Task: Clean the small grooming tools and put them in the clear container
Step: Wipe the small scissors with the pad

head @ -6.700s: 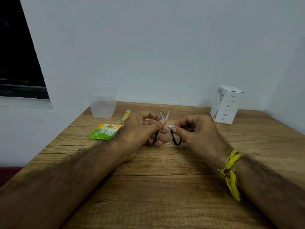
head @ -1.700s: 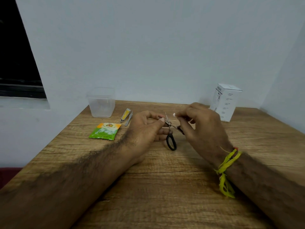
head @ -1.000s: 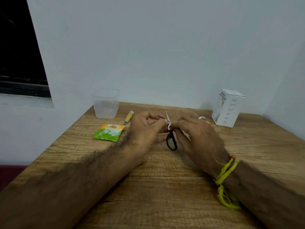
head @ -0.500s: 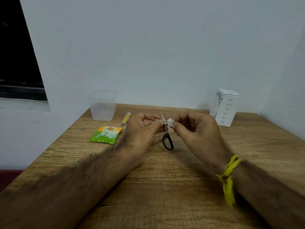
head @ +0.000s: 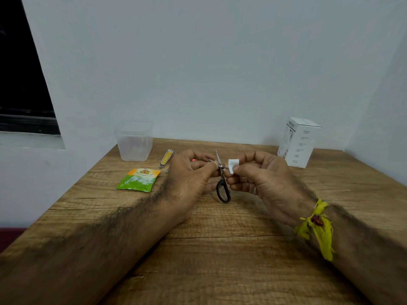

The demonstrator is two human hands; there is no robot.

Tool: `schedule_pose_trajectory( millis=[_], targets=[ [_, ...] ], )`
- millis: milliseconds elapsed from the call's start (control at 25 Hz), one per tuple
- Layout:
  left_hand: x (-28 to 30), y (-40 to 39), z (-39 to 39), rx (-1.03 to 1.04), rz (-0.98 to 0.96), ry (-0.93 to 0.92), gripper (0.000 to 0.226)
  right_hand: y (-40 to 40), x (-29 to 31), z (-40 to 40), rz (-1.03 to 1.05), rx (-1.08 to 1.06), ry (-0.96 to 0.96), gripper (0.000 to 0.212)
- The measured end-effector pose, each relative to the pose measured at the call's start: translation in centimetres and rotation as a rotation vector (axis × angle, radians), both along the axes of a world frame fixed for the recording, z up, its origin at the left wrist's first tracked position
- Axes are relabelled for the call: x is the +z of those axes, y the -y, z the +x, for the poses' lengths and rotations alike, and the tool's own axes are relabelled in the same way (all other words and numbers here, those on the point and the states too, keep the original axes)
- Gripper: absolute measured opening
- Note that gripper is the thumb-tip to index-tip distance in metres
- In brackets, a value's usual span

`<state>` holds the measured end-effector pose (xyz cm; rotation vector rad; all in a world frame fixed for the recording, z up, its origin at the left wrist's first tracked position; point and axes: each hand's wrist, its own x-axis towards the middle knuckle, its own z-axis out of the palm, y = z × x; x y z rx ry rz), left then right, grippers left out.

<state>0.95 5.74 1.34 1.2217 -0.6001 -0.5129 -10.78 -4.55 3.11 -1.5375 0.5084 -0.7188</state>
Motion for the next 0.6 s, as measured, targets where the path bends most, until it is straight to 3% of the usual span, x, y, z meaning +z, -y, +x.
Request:
schedule_pose_trajectory(
  millis=[360,600],
  targets=[
    [-0.05,0.07,0.08,-0.004,0.015,0.014,0.013,-0.24,0.11,-0.27,0.051,0.022,-0.061,0.012],
    [-0.01,0.08,-0.03,0.011,0.001,-0.005,0.013,-0.08,0.27,-0.19,0.114,0.027,0.004,0.015]
  ],
)
